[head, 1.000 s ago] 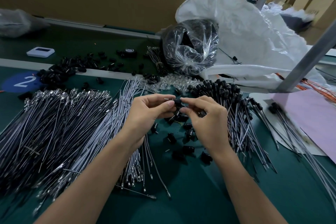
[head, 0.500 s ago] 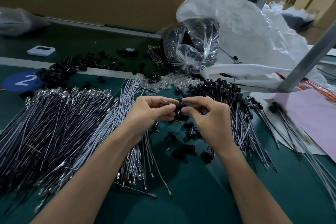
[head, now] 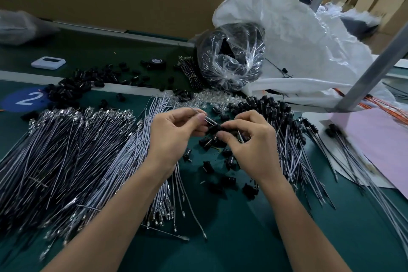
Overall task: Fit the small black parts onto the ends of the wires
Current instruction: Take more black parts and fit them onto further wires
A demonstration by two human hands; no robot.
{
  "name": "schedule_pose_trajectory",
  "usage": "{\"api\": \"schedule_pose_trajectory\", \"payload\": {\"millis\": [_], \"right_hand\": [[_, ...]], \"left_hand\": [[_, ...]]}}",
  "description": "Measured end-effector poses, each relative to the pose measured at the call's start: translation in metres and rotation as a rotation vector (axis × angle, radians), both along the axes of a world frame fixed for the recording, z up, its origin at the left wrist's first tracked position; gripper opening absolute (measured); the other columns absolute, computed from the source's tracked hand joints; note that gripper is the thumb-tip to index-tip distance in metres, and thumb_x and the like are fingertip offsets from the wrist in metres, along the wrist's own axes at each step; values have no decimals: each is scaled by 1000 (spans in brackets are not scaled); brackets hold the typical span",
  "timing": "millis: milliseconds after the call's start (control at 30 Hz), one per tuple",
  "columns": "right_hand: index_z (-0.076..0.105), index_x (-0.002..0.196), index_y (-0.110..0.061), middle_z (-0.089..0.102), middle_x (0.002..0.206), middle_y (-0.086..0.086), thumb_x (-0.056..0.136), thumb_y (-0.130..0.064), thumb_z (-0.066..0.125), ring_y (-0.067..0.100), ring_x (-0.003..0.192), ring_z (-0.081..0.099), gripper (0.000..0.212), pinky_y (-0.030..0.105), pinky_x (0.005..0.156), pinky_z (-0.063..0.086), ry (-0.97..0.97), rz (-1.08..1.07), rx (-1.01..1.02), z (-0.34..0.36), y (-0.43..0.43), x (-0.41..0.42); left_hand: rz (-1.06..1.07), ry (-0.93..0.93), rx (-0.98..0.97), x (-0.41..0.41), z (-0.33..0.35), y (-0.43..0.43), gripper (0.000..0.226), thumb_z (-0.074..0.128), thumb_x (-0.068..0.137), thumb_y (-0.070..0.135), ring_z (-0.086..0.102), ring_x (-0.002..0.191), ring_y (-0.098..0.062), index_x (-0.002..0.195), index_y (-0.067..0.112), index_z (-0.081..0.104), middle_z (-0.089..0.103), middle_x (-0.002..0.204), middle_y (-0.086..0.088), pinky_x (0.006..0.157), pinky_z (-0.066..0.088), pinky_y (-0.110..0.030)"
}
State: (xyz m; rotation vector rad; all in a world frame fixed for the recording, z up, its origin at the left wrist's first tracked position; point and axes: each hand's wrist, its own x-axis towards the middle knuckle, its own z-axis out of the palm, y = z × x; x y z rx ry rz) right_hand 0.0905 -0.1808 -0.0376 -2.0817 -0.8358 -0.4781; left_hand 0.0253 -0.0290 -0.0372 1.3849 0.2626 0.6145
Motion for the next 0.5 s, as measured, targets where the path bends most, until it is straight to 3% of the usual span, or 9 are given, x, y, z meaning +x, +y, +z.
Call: {"api": "schedule_pose_trajectory", "payload": {"millis": [133, 233, 400, 500], "right_hand": [[77, 83, -21, 66, 98, -5, 76, -17, 83, 7, 84, 62, 10, 12, 72, 47, 194, -20, 141, 5, -8, 8], [77, 81, -20, 71, 99, -4, 76, -14, 82, 13, 80, 68, 9, 21, 73, 55, 433, 42, 328, 10, -11, 9], [71, 90, -10, 74, 104, 8, 75, -14, 71, 21, 90, 70, 15, 25, 81, 58, 848, 344, 881, 18, -13, 8], [65, 96, -10, 74, 102, 10, 86, -18, 61, 18, 79, 71, 13, 25, 69, 59, 925, 500, 1089, 21, -17, 9]], "left_hand": [[190, -64, -224, -2, 4, 18, 10, 68, 87, 1, 69, 62, -10, 85, 10, 73, 73, 68, 0, 61, 55, -17], [196, -79, -339, -4, 5, 21, 13, 65, 88, -1, 68, 61, -8, 84, 9, 71, 72, 66, 1, 62, 55, -16], [-119, 94, -447, -5, 4, 21, 9, 62, 83, -5, 68, 62, -16, 85, 1, 69, 71, 74, -10, 58, 57, -20], [-253, 106, -331, -6, 3, 16, 11, 59, 84, 10, 68, 71, -16, 83, 9, 70, 70, 79, -6, 62, 58, -27]]}}
